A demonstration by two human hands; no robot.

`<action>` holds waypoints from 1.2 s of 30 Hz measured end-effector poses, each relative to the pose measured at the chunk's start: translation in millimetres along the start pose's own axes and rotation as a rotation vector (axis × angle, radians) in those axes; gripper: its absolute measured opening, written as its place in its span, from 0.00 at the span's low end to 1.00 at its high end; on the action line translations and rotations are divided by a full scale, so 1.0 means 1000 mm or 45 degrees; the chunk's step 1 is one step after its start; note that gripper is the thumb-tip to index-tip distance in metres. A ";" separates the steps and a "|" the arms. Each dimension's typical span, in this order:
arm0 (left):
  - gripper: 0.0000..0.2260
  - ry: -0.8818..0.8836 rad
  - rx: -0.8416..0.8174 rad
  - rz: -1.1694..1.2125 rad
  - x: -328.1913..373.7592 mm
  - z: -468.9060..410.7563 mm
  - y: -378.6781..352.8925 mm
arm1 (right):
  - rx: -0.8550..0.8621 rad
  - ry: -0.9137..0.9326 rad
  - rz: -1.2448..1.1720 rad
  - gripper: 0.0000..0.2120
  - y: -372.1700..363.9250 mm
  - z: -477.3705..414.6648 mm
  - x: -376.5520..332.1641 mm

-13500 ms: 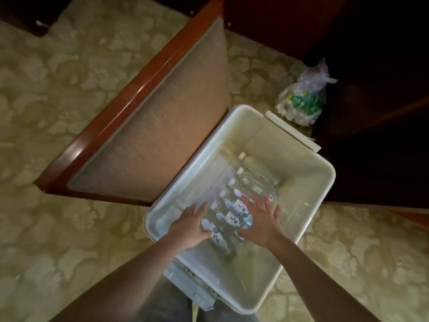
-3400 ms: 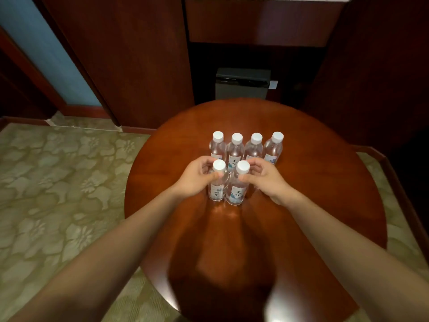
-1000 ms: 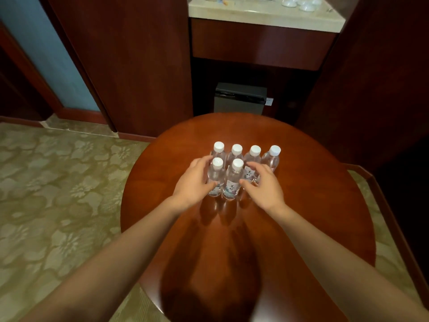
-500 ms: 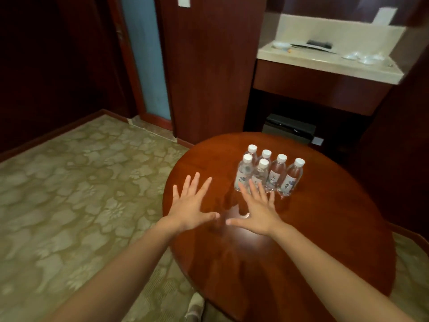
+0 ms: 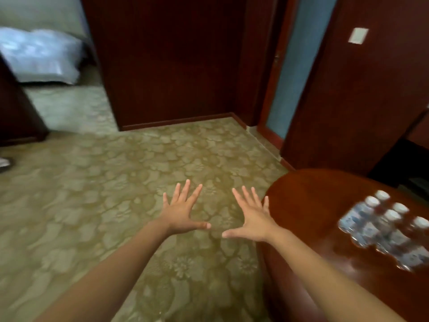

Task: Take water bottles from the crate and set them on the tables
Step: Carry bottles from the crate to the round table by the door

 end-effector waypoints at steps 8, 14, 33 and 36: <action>0.53 0.366 0.148 0.034 -0.150 0.093 0.049 | -0.072 0.337 0.195 0.65 -0.011 -0.083 -0.171; 0.54 0.675 0.221 0.030 -0.284 0.185 0.088 | -0.115 0.576 0.319 0.65 -0.035 -0.133 -0.342; 0.52 1.591 0.531 0.329 -0.545 0.483 0.115 | -0.266 1.465 0.585 0.64 -0.132 -0.148 -0.806; 0.52 1.704 0.586 0.387 -0.578 0.511 0.118 | -0.301 1.596 0.582 0.63 -0.150 -0.150 -0.870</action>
Point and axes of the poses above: each hand's wrist, its own z-axis away from the middle knuckle, its own y-axis out of the back of the hand, x = y × z, the point moved 2 cm from there along -z, towards the middle knuckle, and after that the axes turned 9 degrees about z, right-handed, at the moved point
